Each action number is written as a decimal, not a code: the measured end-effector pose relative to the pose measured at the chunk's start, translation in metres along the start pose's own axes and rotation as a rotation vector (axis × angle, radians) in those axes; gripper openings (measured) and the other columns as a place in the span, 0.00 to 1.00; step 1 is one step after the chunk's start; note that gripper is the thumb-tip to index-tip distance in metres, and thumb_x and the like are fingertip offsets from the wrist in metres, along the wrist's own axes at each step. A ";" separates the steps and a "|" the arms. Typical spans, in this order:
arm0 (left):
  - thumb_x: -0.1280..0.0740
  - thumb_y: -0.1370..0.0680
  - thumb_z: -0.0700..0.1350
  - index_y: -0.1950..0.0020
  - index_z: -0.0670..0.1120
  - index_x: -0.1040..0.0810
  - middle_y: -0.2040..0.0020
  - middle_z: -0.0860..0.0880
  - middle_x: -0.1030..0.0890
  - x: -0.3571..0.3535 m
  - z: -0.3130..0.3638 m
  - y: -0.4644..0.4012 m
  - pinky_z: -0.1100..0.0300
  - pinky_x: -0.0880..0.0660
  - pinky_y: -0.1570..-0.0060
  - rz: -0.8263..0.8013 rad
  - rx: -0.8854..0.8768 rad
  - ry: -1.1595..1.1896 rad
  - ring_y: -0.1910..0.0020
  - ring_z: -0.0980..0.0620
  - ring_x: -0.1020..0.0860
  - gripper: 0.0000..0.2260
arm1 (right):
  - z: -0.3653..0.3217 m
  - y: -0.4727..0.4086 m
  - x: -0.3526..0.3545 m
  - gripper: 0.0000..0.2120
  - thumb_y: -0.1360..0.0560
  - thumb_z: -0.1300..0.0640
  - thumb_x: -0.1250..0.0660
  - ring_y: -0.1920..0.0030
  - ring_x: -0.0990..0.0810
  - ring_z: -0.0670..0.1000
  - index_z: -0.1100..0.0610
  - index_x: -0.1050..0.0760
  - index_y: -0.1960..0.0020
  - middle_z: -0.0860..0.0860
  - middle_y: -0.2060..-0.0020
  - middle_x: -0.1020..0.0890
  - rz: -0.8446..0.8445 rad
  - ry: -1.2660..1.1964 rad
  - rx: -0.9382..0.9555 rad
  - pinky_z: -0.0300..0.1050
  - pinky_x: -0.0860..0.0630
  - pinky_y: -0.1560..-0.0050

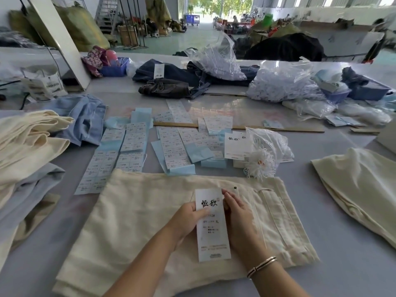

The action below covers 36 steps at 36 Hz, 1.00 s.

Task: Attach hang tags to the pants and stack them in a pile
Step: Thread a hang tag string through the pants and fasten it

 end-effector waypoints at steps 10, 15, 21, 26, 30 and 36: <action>0.37 0.21 0.58 0.52 0.45 0.17 0.61 0.47 0.15 0.016 0.011 0.004 0.59 0.24 0.65 0.159 -0.022 -0.027 0.65 0.50 0.18 0.17 | -0.004 -0.008 -0.012 0.15 0.22 0.66 0.39 0.62 0.21 0.43 0.48 0.19 0.53 0.47 0.62 0.16 -0.226 0.830 0.348 0.40 0.25 0.60; 0.36 0.21 0.55 0.52 0.46 0.18 0.64 0.50 0.17 0.016 0.014 0.005 0.61 0.25 0.65 0.215 -0.109 -0.105 0.67 0.53 0.20 0.14 | -0.012 -0.004 -0.017 0.16 0.25 0.70 0.35 0.54 0.17 0.49 0.50 0.19 0.53 0.50 0.56 0.15 -0.279 0.819 0.458 0.46 0.22 0.50; 0.36 0.21 0.52 0.51 0.47 0.19 0.64 0.50 0.16 0.013 0.016 0.004 0.60 0.23 0.66 0.235 -0.114 -0.103 0.68 0.54 0.20 0.11 | -0.017 -0.003 -0.017 0.10 0.25 0.67 0.34 0.58 0.19 0.44 0.55 0.18 0.53 0.46 0.59 0.17 -0.284 0.959 0.572 0.40 0.23 0.56; 0.36 0.21 0.53 0.52 0.47 0.21 0.62 0.48 0.16 0.012 0.017 0.003 0.59 0.22 0.65 0.259 -0.151 -0.209 0.67 0.52 0.18 0.11 | -0.020 -0.002 -0.016 0.14 0.26 0.68 0.34 0.63 0.23 0.39 0.48 0.21 0.58 0.40 0.66 0.22 -0.283 1.035 0.641 0.30 0.30 0.63; 0.35 0.21 0.52 0.53 0.47 0.22 0.61 0.50 0.16 0.011 0.019 0.003 0.58 0.20 0.63 0.288 -0.235 -0.282 0.64 0.53 0.17 0.09 | -0.020 -0.004 -0.015 0.14 0.25 0.66 0.34 0.60 0.22 0.38 0.46 0.23 0.57 0.40 0.64 0.20 -0.254 1.075 0.610 0.30 0.28 0.62; 0.34 0.22 0.52 0.52 0.49 0.24 0.60 0.50 0.16 0.009 0.021 0.003 0.61 0.21 0.65 0.301 -0.287 -0.289 0.65 0.55 0.17 0.07 | -0.021 -0.003 -0.014 0.17 0.26 0.65 0.33 0.62 0.23 0.38 0.43 0.25 0.61 0.41 0.66 0.22 -0.251 1.109 0.622 0.29 0.29 0.63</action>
Point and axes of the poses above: each hand's wrist, its own y-axis away from the middle knuckle, its own x-axis out of the back of the hand, z = x × y, the point moved 3 cm from there along -y, towards the middle knuckle
